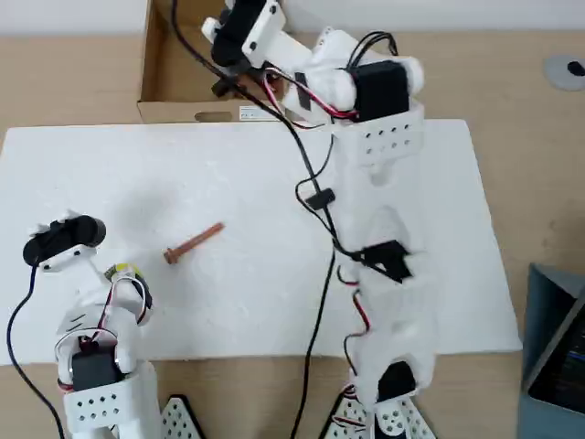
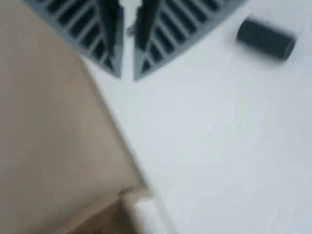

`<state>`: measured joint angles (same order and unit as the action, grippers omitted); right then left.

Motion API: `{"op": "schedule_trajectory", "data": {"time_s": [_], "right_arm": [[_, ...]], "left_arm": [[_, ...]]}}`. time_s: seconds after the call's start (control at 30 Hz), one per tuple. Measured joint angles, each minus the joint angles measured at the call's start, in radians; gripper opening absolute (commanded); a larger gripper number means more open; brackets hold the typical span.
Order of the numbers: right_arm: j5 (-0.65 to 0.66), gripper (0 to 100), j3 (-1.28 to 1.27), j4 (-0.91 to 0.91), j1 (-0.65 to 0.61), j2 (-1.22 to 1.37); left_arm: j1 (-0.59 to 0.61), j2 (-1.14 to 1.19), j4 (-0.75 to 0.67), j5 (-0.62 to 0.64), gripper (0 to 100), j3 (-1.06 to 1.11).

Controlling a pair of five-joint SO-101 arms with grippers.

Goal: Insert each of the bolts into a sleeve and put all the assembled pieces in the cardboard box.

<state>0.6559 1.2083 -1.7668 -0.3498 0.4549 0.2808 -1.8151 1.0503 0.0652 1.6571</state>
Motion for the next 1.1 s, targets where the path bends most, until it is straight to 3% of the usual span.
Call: {"op": "schedule_trajectory", "data": {"time_s": [0.43, 0.67, 0.93, 1.1], "right_arm": [[0.230, 1.9, -0.732, 0.000, 0.041, -0.358], [0.358, 12.7, -0.899, 0.000, 0.075, -0.358], [0.520, 13.4, -1.013, 0.015, 0.075, -0.358], [0.589, 15.4, -1.112, 0.115, 0.075, -0.358]], "left_arm": [[0.000, 0.000, 0.000, 0.000, 0, 0.000], [0.000, 0.000, 0.000, 0.000, 0, 0.000], [0.000, 0.000, 0.000, 0.000, 0, 0.000], [0.000, 0.000, 0.000, 0.000, 0, 0.000]]}}
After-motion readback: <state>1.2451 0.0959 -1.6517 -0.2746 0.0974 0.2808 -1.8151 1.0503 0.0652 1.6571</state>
